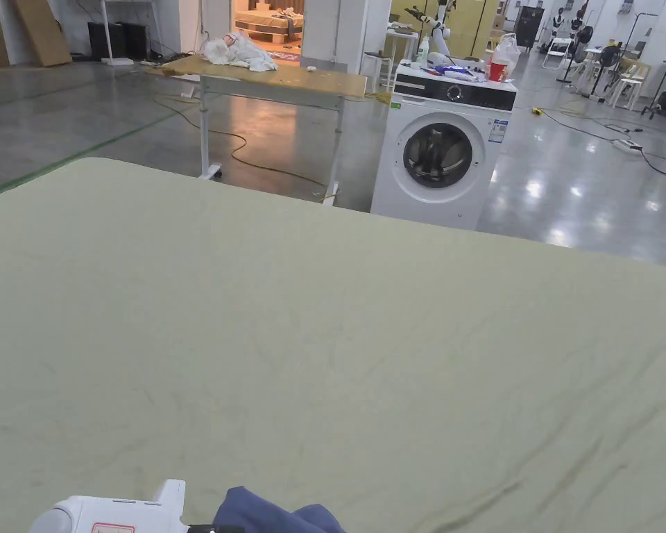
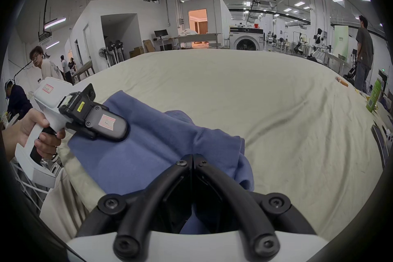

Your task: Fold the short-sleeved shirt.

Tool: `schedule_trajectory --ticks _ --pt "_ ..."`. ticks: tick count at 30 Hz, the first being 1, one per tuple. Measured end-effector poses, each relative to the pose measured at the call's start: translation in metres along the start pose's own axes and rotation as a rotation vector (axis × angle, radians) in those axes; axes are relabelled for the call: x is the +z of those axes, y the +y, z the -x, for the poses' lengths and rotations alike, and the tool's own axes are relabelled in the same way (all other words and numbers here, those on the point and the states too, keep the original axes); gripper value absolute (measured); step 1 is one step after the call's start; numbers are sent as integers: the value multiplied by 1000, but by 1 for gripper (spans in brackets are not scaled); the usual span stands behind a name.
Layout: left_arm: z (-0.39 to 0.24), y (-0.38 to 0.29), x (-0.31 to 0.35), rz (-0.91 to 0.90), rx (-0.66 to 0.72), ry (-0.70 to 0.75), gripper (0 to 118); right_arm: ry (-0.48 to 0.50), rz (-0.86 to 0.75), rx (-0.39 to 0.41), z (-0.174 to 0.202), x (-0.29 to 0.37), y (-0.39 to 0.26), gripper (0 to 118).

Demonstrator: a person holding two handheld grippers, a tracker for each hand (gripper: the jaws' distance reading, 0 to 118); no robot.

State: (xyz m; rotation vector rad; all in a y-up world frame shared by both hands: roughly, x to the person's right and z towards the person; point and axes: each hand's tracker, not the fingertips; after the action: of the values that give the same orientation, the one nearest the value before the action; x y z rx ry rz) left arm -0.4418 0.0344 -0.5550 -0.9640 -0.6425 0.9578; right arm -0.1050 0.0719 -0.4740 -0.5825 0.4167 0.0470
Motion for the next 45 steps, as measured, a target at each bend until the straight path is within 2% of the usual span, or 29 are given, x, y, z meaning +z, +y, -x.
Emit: schedule_trajectory --ticks 5,8,12,17,22,29,30,31,34,35,38,41,45 --pt "-17 -3 17 -19 -25 -15 23 8 -17 23 1 10 16 0" --pt "-31 10 42 -37 -40 -18 23 -28 -82 51 -5 19 36 0" --pt "-36 45 105 -86 -93 51 23 -88 -148 43 -29 27 68 0" --pt "-69 71 201 -176 -142 223 23 -174 -196 41 -66 34 101 0" --pt "-72 100 288 -284 -73 378 23 -235 -223 24 -95 41 118 0" --pt "-50 104 322 -285 52 648 24 -272 -228 -12 -110 48 120 0" --pt "-47 101 319 -276 69 687 25 -273 -224 -14 -110 48 120 0" --pt "-46 98 317 -266 75 703 31 -272 -221 -15 -110 47 118 0" --pt "-34 109 324 -303 1 896 69 -272 -208 -11 -111 47 114 0" --pt "-38 108 323 -301 -37 953 73 -271 -204 -11 -112 46 114 0" --pt "-58 101 316 -322 -133 1118 74 -270 -197 -10 -112 45 112 0" --pt "-72 95 311 -389 -232 1215 74 -268 -196 -12 -114 44 110 0" --pt "-87 87 290 -460 -327 1234 73 -268 -198 -21 -115 44 108 0"
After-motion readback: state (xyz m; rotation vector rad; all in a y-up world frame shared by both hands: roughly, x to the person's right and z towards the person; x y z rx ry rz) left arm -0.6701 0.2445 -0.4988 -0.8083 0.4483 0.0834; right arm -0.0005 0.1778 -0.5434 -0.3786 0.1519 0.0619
